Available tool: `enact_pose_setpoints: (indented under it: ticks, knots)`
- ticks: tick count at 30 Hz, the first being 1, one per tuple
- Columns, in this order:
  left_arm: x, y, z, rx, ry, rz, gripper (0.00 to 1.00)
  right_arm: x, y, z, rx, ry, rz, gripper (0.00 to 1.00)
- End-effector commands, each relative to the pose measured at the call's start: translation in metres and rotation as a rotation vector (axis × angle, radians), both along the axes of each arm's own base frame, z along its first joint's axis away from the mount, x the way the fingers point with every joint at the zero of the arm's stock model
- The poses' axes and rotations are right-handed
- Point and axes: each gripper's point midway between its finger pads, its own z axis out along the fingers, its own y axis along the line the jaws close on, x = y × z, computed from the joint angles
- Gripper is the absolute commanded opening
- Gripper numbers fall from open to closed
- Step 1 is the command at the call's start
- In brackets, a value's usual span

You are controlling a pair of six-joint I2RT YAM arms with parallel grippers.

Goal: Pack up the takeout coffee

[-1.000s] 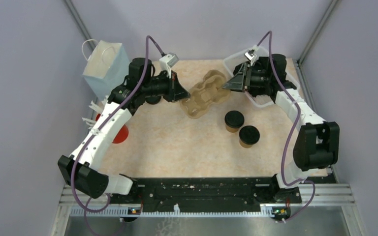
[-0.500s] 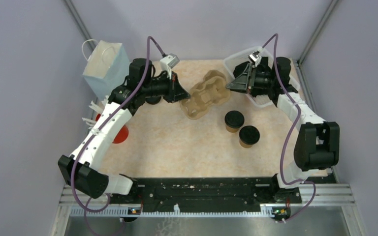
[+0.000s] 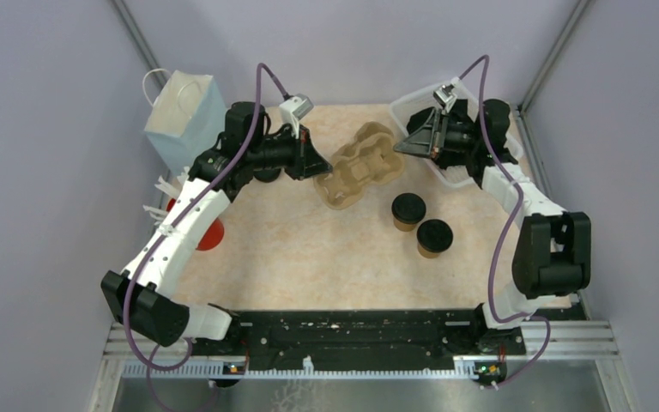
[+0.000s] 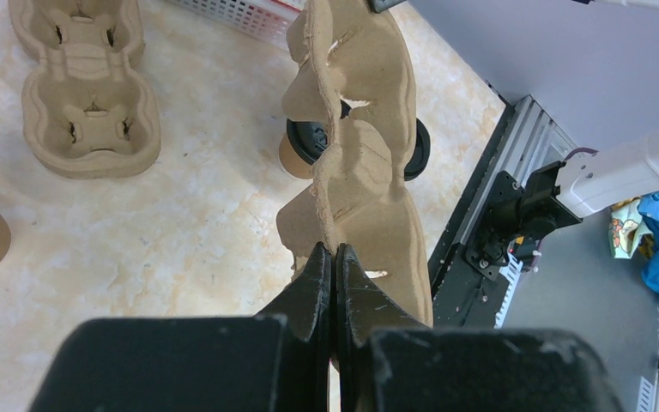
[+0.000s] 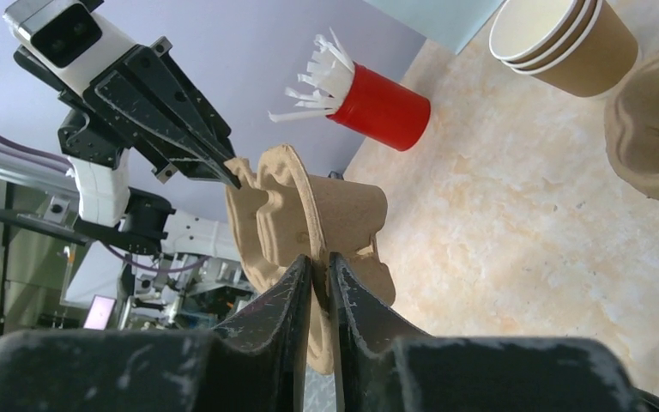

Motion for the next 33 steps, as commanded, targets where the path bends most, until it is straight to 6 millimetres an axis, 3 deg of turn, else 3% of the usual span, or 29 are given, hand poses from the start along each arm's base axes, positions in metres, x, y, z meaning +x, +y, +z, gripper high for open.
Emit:
enact_pose_setpoints:
  ticks: [1,5,6,8,10,11,13,18,21,24,30,33]
  knots:
    - [0.003,-0.002,0.007,-0.016,-0.054,-0.01,0.0,-0.01,0.002,0.009,0.008,-0.063,0.025,0.12]
    - [0.007,-0.001,0.005,-0.015,-0.037,0.019,0.0,-0.01,0.002,0.017,0.01,-0.076,-0.005,0.0]
    - [0.012,0.002,0.003,0.003,-0.025,0.06,0.07,-0.009,0.001,0.019,0.01,-0.07,-0.025,0.0]
    - [0.03,0.017,0.0,0.061,-0.01,0.204,0.37,-0.006,-0.003,0.029,0.003,-0.061,-0.085,0.0]
    - [0.053,0.047,0.005,0.123,-0.01,0.431,0.63,0.004,-0.012,0.039,-0.058,-0.039,-0.205,0.0]
    - [0.063,0.067,0.01,0.151,-0.011,0.557,0.83,0.008,-0.019,0.039,-0.121,-0.033,-0.281,0.0]
    - [0.08,0.103,0.025,0.181,-0.026,0.778,0.95,0.005,-0.034,0.044,-0.224,0.006,-0.402,0.0]
    - [0.115,0.171,0.08,0.215,-0.166,1.093,0.99,-0.015,-0.058,0.089,-0.315,-0.087,-0.558,0.0]
    - [0.135,0.224,0.097,0.264,-0.21,1.256,0.99,-0.031,-0.062,0.103,-0.308,-0.118,-0.585,0.0]
    - [0.153,0.269,0.105,0.302,-0.249,1.349,0.99,-0.043,-0.06,0.107,-0.3,-0.131,-0.567,0.0]
    - [0.177,0.313,0.11,0.429,-0.333,1.413,0.99,-0.055,-0.051,0.098,-0.305,-0.111,-0.512,0.0]
    - [0.188,0.345,0.096,0.459,-0.274,1.433,0.99,-0.057,-0.048,0.094,-0.315,-0.118,-0.495,0.0]
